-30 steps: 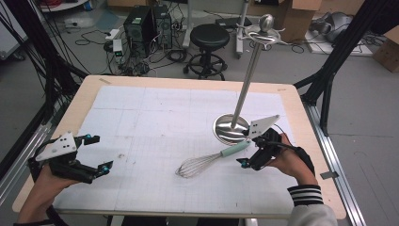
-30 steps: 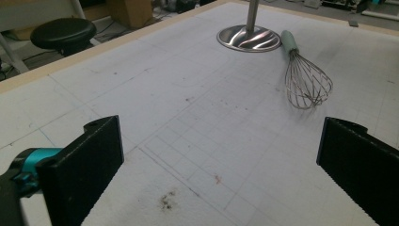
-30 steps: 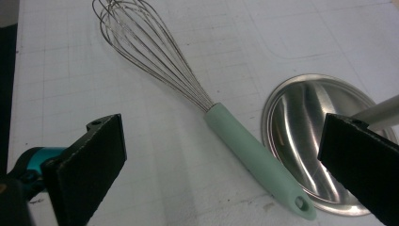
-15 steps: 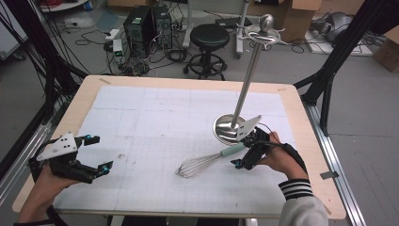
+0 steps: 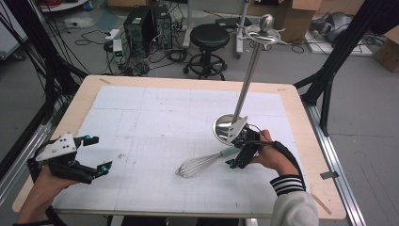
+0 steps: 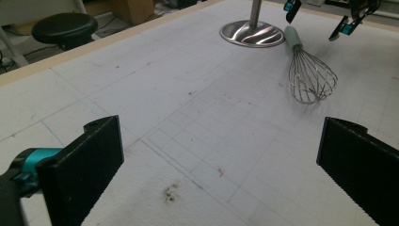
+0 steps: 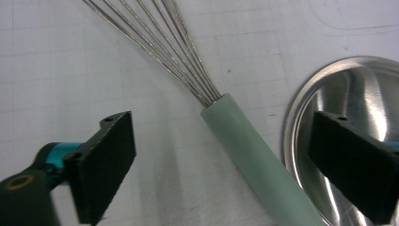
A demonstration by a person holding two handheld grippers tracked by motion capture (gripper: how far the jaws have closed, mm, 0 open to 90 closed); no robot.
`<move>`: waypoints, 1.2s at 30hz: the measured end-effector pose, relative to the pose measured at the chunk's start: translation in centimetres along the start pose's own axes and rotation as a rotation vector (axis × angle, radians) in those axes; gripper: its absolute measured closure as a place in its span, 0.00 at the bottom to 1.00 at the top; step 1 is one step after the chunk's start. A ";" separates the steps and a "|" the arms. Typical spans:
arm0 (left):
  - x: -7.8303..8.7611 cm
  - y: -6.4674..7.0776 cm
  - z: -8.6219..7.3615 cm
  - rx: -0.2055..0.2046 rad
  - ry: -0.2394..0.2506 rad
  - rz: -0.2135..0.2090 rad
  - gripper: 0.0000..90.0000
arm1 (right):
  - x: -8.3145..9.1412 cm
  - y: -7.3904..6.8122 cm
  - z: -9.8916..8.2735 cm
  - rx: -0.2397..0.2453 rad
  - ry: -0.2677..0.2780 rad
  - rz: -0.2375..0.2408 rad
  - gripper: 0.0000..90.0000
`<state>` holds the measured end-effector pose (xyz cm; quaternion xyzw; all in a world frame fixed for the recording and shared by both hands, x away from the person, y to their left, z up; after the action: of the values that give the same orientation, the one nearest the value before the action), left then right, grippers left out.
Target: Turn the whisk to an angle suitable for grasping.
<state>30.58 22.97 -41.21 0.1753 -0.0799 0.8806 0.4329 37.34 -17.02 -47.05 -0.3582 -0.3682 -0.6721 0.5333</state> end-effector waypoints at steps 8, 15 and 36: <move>-0.1 0.1 0.0 -0.004 -0.001 -0.003 0.02 | -0.7 0.3 -0.4 0.001 -0.046 0.002 0.21; -0.2 0.1 -0.1 -0.001 -0.006 -0.004 0.02 | -1.5 0.2 -0.3 0.030 -0.061 0.016 0.27; -0.3 0.3 -0.2 -0.007 -0.009 -0.012 0.02 | -2.4 0.8 -0.7 0.053 -0.157 0.007 0.49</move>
<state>30.51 22.60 -41.47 0.1783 -0.0840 0.8769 0.4383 38.49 -16.68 -49.41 -0.3969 -0.4251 -0.6301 0.5144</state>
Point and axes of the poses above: each handheld gripper's, and its own axes: x roughly backward along the jaws, z roughly out of its top, y roughly to its right, the point moved 9 cm from there along -x, roughly forward along the jaws, and after that the axes turned 1 degree about -z, right-handed, at the moved point
